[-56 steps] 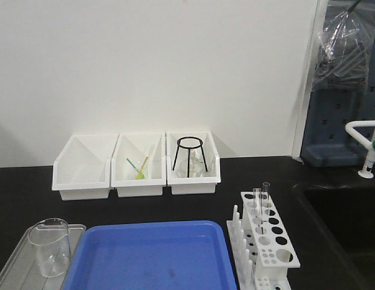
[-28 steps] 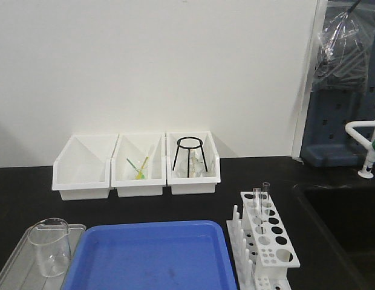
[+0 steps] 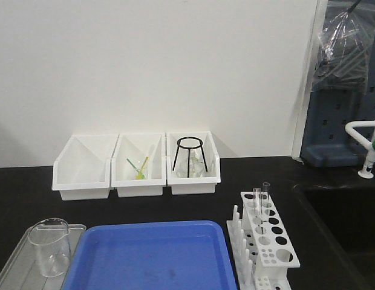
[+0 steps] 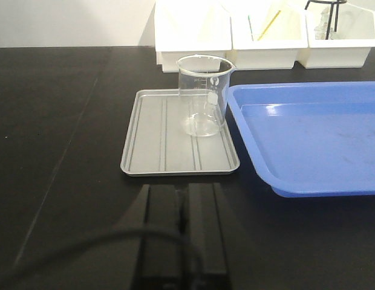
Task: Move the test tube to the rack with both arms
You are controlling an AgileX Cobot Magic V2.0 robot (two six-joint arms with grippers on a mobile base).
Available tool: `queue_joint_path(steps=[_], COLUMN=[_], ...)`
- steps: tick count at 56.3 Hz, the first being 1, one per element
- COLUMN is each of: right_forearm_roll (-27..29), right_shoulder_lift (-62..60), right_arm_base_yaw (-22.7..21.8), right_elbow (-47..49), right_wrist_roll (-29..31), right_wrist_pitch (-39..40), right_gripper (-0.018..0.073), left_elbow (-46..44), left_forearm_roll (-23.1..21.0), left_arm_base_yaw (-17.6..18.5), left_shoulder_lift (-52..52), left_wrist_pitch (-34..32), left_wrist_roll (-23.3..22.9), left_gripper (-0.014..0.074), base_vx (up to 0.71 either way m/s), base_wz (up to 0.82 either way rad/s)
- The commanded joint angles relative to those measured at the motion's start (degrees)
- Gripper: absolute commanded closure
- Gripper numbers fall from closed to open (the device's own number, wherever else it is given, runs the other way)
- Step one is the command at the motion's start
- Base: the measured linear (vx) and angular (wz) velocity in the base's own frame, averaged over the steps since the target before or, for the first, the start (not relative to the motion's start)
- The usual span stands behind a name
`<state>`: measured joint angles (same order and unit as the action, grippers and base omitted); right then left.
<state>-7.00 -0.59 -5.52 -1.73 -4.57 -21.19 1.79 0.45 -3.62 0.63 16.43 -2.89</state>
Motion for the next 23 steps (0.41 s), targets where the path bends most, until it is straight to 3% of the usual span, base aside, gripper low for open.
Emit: queue_joint_path(steps=[1, 23], right_forearm_roll=[-0.7, -0.7], right_shoulder_lift=[-0.4, -0.4], right_arm_base_yaw=[-0.4, -0.4], right_elbow=[-1.0, -1.0], right_wrist_roll=[0.6, 0.6], right_wrist_pitch=[4.4, 4.4], right_gripper=[0.0567, 0.0567], left_elbow=[-1.7, -1.7], left_forearm_roll=[-0.4, -0.4], left_arm_base_yaw=[-0.1, -0.1], left_shoulder_lift=[0.9, 0.9], left_wrist_pitch=[-4.6, -4.6], left_wrist_roll=[-0.3, -0.3], left_gripper=[0.0603, 0.0603], base_vx=[0.00, 0.00], base_wz=[0.00, 0.00])
